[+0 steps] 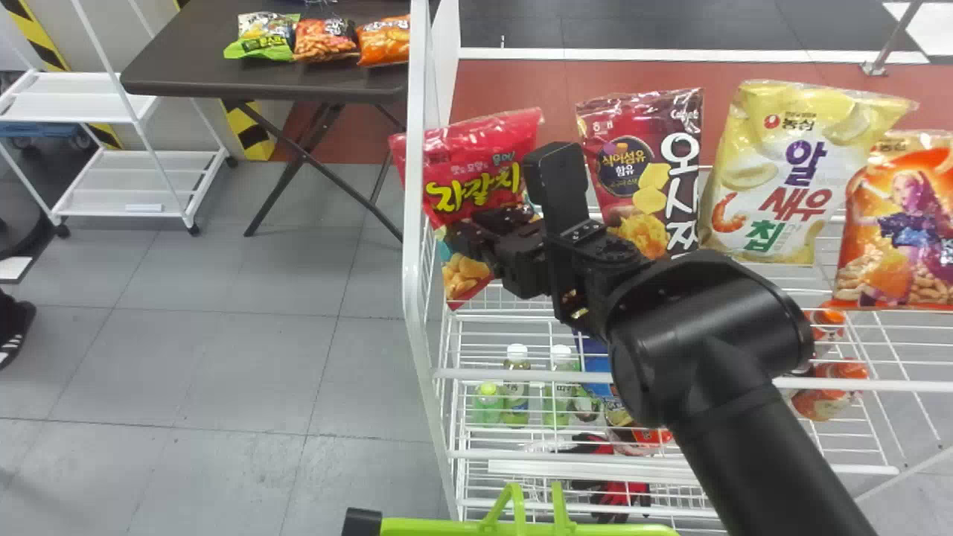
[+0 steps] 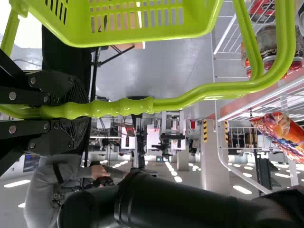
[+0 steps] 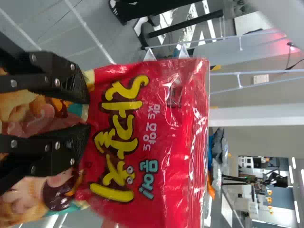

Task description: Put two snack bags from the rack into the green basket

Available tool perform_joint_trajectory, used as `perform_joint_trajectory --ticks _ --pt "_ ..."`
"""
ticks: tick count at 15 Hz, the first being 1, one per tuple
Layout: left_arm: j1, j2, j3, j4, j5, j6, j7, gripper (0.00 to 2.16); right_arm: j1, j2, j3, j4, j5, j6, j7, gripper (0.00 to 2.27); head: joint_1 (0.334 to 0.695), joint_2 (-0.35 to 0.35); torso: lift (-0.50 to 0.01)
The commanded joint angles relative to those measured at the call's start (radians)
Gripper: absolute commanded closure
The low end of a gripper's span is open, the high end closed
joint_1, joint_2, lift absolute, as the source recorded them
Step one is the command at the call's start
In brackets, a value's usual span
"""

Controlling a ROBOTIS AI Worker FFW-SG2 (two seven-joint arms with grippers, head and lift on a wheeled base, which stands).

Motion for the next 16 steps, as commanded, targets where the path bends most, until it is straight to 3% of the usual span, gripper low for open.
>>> perform_joint_trajectory --ticks 1,5,10,16 --pt "0.015 0.0 -0.002 -0.01 0.001 0.004 -0.003 2.14 0.05 0.001 -0.011 -0.074 -0.009 0.0 -0.006 2.23 0.695 0.051 -0.007" --pt "0.036 0.001 -0.005 -0.029 -0.002 0.004 -0.003 2.14 0.142 0.001 -0.048 -0.183 -0.02 0.0 -0.019 2.23 0.695 0.044 -0.007" --pt "0.056 0.001 -0.017 -0.059 -0.005 0.004 -0.005 2.14 0.274 -0.032 -0.127 -0.329 -0.068 0.022 -0.026 2.23 0.695 -0.002 -0.007" --pt "0.059 0.001 -0.039 -0.067 -0.015 0.004 -0.005 2.14 0.487 -0.083 -0.244 -0.612 -0.169 0.065 -0.009 2.23 0.695 -0.148 -0.007"
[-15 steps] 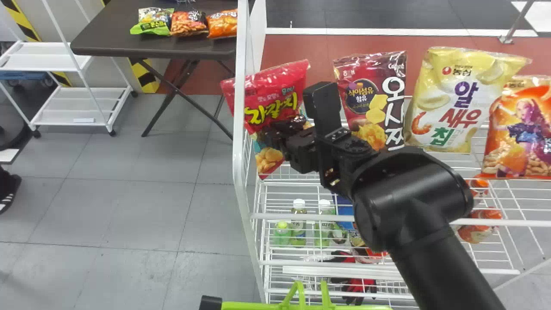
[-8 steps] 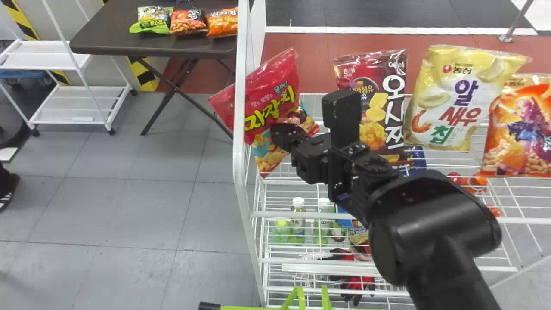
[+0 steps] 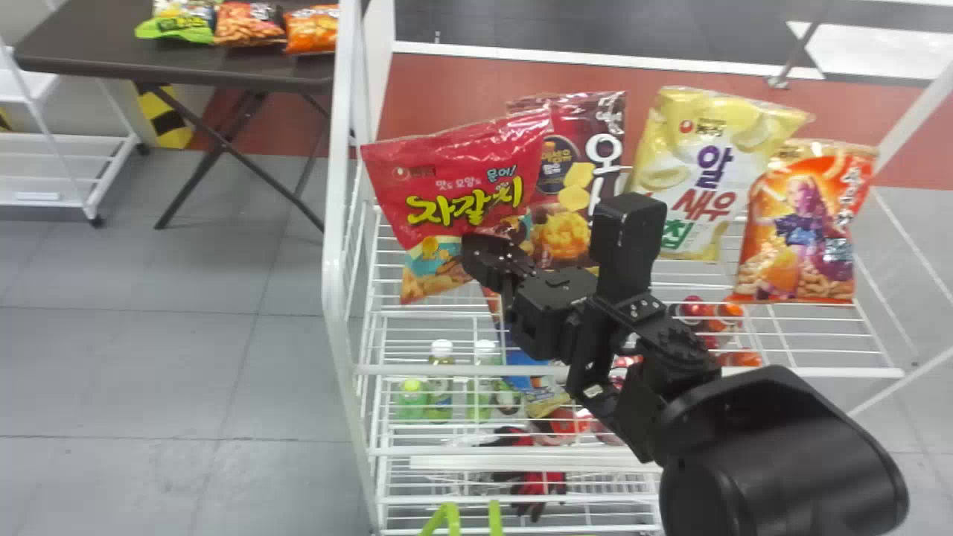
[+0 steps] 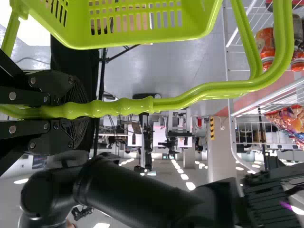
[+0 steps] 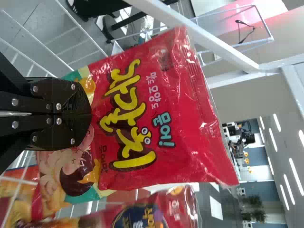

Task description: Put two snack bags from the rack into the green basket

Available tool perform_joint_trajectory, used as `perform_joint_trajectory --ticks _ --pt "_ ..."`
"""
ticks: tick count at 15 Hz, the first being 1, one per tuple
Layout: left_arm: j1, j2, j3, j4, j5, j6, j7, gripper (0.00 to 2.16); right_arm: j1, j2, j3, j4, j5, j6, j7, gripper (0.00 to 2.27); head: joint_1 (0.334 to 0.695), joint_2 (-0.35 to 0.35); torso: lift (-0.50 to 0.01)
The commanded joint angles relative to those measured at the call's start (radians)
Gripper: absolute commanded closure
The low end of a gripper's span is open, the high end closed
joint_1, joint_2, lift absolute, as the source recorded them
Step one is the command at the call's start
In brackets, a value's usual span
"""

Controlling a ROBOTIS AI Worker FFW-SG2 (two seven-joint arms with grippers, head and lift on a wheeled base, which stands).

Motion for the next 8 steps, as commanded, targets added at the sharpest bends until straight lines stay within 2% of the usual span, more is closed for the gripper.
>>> perform_joint_trajectory --ticks 1,5,8 --pt "0.0 0.0 -0.009 -0.004 -0.004 0.004 0.0 2.14 0.082 -0.015 -0.053 -0.089 -0.061 -0.003 0.015 2.23 0.695 -0.164 -0.007" --pt "0.0 0.002 -0.01 -0.013 -0.006 0.004 -0.005 2.14 0.212 -0.044 -0.116 -0.233 -0.126 0.006 0.055 2.23 0.695 -0.224 -0.007" --pt "0.003 0.002 -0.01 -0.01 -0.006 0.004 -0.006 2.14 0.329 -0.054 -0.202 -0.345 -0.209 0.101 0.09 2.23 0.695 -0.268 -0.007"
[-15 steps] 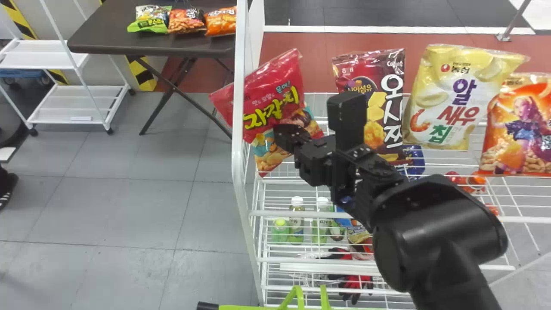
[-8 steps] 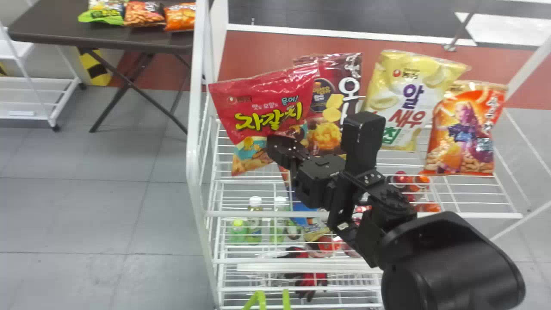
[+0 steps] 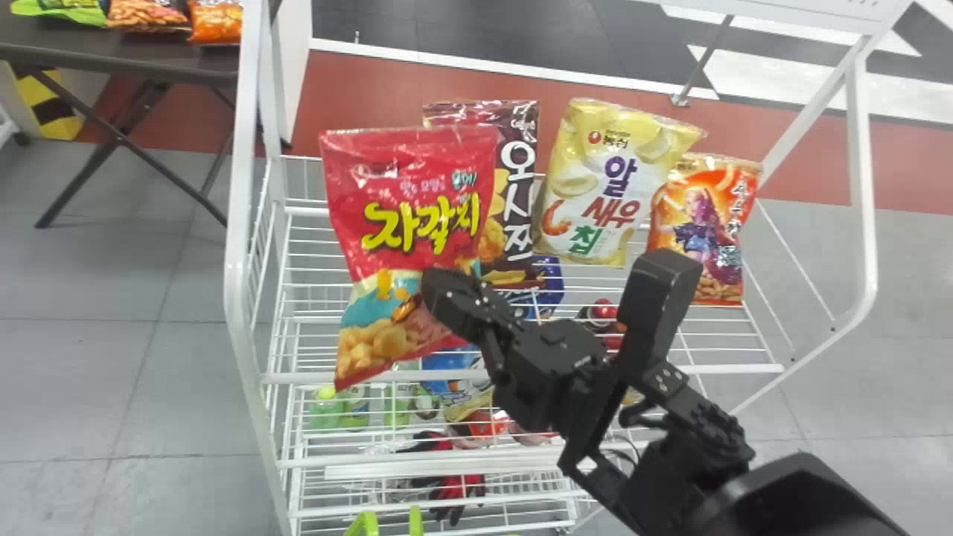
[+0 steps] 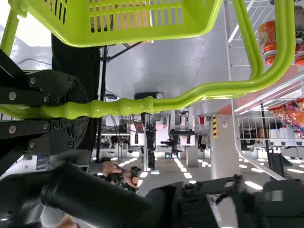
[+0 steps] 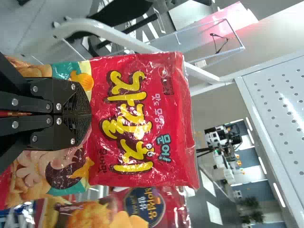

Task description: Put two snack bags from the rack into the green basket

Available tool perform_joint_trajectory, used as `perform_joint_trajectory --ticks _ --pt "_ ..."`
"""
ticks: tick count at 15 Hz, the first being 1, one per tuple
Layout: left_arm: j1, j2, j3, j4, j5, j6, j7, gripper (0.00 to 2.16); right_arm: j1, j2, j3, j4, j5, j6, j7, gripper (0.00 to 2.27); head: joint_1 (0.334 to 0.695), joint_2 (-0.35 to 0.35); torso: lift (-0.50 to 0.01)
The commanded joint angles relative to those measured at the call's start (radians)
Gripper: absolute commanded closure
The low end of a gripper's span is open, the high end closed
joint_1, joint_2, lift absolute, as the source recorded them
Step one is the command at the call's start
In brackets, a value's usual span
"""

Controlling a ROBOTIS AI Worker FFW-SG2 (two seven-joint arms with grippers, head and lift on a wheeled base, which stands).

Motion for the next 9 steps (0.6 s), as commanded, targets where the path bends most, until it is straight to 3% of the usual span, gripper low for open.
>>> perform_joint_trajectory --ticks 1,5,9 --pt "0.001 0.0 0.002 0.003 0.0 0.004 -0.001 2.14 0.108 -0.003 -0.069 -0.091 -0.041 0.036 0.019 2.23 0.695 -0.299 -0.007" --pt "-0.009 -0.003 0.009 0.003 0.002 0.004 0.001 2.14 0.265 -0.003 -0.25 -0.209 -0.116 0.11 0.071 2.24 0.695 -0.35 -0.007" --pt "-0.013 -0.012 0.016 0.015 0.003 0.004 0.007 2.14 0.279 -0.017 -0.408 -0.338 -0.148 0.616 0.114 2.24 0.695 -0.35 -0.007"
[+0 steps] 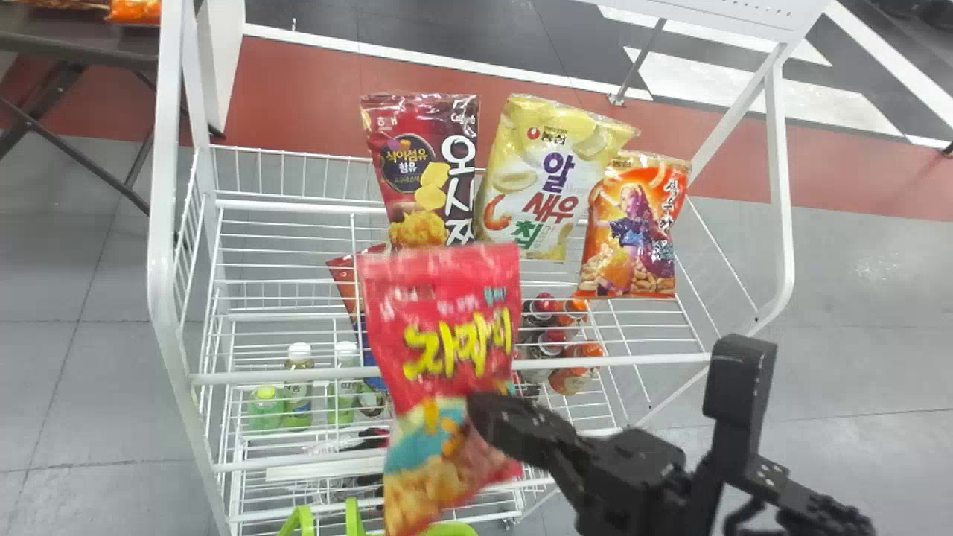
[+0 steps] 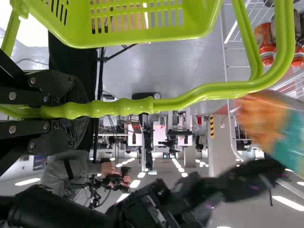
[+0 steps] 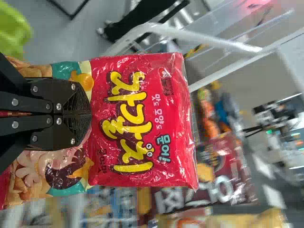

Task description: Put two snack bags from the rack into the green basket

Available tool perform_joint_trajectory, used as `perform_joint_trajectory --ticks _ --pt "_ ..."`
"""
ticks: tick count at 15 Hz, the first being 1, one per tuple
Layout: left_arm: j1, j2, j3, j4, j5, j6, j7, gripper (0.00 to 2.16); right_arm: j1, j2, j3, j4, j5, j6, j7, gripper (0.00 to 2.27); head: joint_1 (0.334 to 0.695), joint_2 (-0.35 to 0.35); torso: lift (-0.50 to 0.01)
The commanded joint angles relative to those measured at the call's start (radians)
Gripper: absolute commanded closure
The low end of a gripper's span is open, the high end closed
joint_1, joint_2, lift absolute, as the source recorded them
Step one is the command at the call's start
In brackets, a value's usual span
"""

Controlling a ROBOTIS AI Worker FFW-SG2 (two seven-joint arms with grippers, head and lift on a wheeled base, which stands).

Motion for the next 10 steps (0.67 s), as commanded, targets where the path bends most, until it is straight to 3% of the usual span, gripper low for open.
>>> perform_joint_trajectory --ticks 1,3,6,10 --pt "-0.011 -0.004 0.004 0.002 0.001 0.004 0.002 2.14 0.001 -0.016 -0.051 -0.069 -0.009 0.307 0.011 2.24 0.695 -0.35 -0.007" --pt "-0.023 -0.007 0.004 -0.001 0.001 0.004 0.007 2.14 0.001 -0.032 -0.068 -0.09 -0.038 0.456 0.012 2.24 0.695 -0.35 -0.007" --pt "-0.024 -0.009 0.004 -0.004 0.001 0.004 0.005 2.14 0.001 -0.047 -0.013 -0.063 -0.035 0.456 0.009 2.24 0.695 -0.35 -0.007" --pt "-0.023 -0.009 -0.007 -0.01 -0.001 0.004 0.007 2.14 -0.011 -0.072 0.227 0.037 0.083 0.456 -0.038 2.24 0.695 -0.35 -0.007"
